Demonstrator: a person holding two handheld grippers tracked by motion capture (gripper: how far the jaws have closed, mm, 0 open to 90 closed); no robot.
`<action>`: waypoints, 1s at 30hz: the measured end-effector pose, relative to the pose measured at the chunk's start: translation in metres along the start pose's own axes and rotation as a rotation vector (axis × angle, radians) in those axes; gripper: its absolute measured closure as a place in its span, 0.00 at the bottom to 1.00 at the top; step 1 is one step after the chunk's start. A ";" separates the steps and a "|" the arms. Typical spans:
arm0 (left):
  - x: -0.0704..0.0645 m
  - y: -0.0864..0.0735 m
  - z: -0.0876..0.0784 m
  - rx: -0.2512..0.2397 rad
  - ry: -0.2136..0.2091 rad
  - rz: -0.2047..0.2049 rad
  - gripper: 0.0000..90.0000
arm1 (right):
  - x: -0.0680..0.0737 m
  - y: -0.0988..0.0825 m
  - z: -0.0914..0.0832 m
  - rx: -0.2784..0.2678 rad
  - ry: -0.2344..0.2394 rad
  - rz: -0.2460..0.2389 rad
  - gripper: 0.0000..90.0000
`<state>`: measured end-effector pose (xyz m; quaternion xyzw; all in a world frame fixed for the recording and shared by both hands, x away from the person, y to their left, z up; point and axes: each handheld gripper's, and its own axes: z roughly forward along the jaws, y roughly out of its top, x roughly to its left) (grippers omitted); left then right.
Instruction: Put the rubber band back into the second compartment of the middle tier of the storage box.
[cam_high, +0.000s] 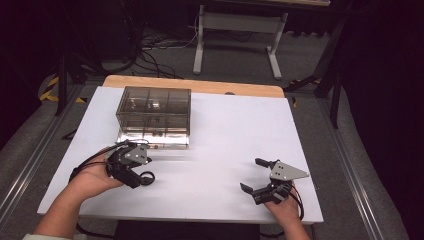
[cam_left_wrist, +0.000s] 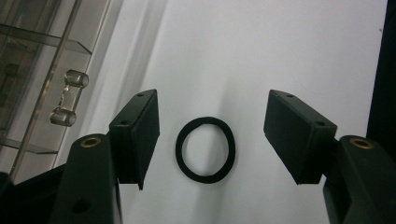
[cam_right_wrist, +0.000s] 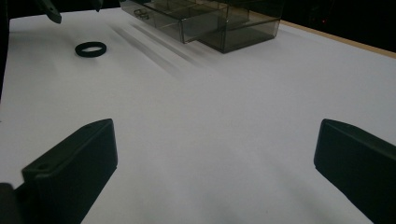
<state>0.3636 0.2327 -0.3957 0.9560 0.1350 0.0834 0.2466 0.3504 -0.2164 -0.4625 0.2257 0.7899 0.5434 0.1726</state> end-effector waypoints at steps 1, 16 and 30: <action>0.000 0.000 0.000 0.003 -0.001 0.000 0.41 | 0.000 0.000 0.000 0.000 0.000 0.000 0.00; 0.001 -0.003 0.010 0.045 -0.041 -0.002 0.43 | 0.000 0.000 0.000 0.000 0.000 -0.003 0.00; 0.001 -0.007 0.026 0.144 -0.079 0.002 0.48 | 0.000 0.000 0.000 -0.001 -0.001 -0.006 0.00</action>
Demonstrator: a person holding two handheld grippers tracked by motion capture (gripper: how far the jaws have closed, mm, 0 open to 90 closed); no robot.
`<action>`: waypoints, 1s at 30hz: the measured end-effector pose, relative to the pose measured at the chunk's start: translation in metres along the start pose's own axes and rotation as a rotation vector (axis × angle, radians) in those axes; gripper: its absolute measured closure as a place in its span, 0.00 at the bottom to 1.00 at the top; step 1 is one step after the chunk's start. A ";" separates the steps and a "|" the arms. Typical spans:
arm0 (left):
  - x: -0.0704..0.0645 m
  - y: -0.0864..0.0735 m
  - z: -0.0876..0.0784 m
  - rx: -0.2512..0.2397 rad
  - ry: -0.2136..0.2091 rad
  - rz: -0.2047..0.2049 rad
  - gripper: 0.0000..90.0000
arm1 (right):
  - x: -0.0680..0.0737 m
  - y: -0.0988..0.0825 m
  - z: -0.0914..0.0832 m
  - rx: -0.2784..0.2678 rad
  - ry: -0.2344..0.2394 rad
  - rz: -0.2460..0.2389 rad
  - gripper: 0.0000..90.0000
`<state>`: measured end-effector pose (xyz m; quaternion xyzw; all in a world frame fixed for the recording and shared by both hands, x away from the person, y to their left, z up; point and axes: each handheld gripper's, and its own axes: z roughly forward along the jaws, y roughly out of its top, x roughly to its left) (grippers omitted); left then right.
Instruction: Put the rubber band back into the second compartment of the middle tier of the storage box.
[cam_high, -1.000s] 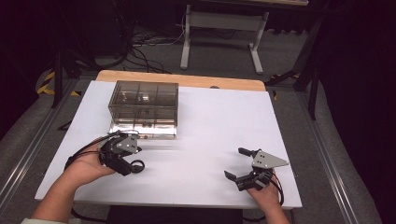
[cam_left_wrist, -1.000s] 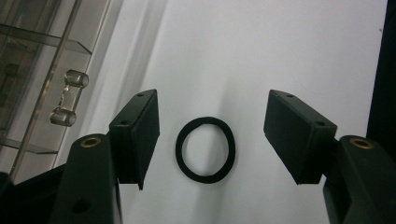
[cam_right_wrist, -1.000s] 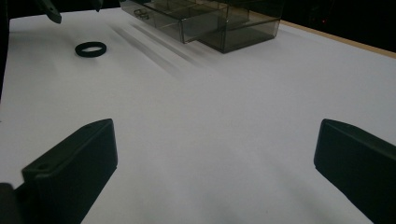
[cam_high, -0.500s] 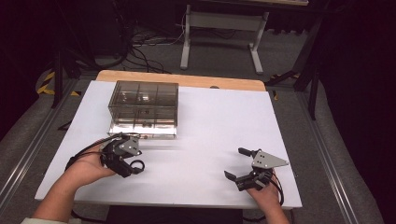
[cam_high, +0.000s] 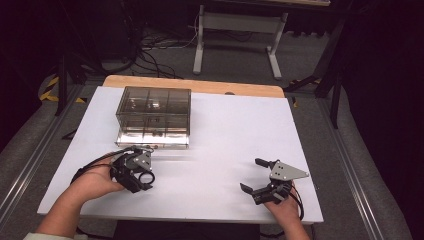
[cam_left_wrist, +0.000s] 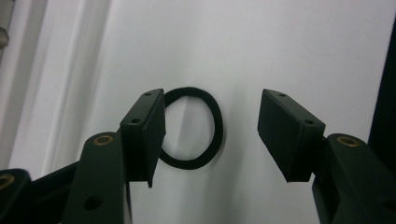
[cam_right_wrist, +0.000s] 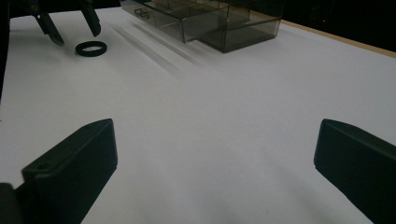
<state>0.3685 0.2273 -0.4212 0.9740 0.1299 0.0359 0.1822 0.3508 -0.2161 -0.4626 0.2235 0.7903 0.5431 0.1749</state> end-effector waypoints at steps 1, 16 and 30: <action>0.001 0.000 0.001 0.014 -0.003 0.001 0.48 | 0.000 0.000 0.000 0.001 0.000 0.001 0.00; -0.002 0.000 0.007 0.057 -0.038 0.022 0.65 | 0.000 0.000 0.000 0.001 0.002 0.006 0.00; -0.002 -0.001 0.009 0.091 -0.017 0.025 0.92 | 0.000 0.000 0.000 0.001 0.004 0.007 0.00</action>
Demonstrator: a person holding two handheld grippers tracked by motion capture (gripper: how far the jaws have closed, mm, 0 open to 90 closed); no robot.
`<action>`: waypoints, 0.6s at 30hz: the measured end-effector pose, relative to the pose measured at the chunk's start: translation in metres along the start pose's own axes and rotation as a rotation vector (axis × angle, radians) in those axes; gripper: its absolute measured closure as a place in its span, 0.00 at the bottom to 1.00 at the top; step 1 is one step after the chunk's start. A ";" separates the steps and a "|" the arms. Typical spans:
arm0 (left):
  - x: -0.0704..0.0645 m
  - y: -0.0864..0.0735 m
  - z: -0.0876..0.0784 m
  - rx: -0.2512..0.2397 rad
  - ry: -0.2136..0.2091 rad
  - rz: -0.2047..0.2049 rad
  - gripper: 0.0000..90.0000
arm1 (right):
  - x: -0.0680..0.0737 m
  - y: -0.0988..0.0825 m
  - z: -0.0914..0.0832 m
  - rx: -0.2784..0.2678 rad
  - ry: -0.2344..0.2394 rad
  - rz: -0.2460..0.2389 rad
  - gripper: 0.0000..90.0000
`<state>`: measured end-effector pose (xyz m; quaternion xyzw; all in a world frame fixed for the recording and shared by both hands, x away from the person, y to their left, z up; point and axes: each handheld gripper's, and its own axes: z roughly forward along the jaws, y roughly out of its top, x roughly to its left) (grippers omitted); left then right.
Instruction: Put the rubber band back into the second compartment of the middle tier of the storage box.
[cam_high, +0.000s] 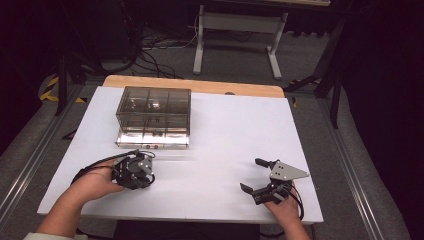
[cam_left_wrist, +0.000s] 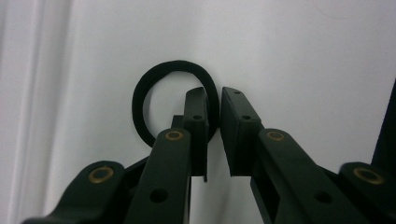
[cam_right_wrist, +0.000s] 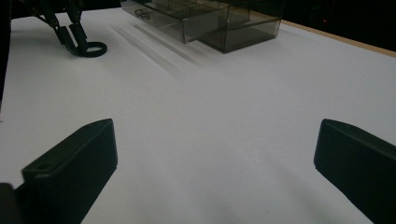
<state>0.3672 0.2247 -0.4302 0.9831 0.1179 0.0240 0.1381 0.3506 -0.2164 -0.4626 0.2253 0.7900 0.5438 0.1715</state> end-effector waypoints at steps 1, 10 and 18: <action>0.000 0.000 0.000 0.001 -0.004 0.001 0.94 | 0.000 0.000 0.000 0.000 0.000 0.000 0.00; 0.000 -0.001 -0.005 -0.030 0.010 -0.010 0.96 | 0.000 0.000 0.000 0.001 0.001 0.000 0.00; 0.001 -0.003 -0.016 -0.119 0.009 -0.013 0.96 | 0.000 0.000 0.000 0.000 -0.001 -0.004 0.00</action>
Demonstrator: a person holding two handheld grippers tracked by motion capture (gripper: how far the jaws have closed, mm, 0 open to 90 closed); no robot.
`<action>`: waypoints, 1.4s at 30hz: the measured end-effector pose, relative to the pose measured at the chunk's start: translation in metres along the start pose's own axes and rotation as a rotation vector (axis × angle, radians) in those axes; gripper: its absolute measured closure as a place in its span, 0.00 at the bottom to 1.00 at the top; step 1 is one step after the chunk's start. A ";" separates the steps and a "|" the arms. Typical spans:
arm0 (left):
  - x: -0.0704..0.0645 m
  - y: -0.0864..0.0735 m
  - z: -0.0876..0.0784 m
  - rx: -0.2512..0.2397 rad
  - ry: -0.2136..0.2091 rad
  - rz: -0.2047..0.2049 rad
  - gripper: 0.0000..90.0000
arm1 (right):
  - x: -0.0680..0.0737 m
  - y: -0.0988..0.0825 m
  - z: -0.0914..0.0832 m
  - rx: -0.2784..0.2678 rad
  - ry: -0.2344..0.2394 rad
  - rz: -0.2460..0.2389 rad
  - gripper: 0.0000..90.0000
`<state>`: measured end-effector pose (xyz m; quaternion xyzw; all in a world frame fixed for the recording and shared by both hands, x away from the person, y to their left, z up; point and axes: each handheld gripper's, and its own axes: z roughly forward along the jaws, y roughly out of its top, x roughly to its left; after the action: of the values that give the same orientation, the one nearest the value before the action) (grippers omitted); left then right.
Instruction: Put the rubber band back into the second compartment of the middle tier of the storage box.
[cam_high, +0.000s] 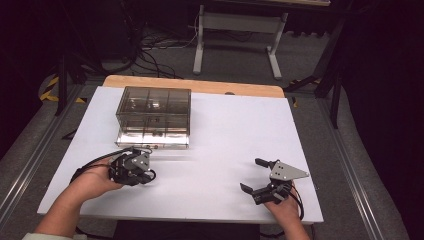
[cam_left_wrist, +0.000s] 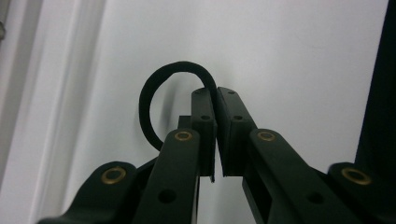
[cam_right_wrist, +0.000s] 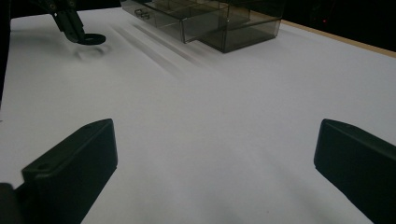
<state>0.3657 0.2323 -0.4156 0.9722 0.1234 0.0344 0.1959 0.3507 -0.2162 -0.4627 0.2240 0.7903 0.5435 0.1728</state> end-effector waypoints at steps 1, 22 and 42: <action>0.000 0.000 -0.001 -0.007 0.002 -0.001 0.96 | 0.000 0.000 0.000 -0.001 -0.001 -0.002 0.00; 0.003 -0.002 -0.017 -0.122 0.046 -0.055 0.96 | 0.000 0.000 0.000 0.000 -0.002 -0.003 0.00; 0.008 -0.002 -0.025 -0.180 0.067 -0.130 0.96 | 0.000 0.000 0.000 0.000 -0.003 -0.003 0.00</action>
<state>0.3700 0.2450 -0.3933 0.9390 0.1888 0.0648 0.2800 0.3510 -0.2161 -0.4628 0.2237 0.7903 0.5430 0.1746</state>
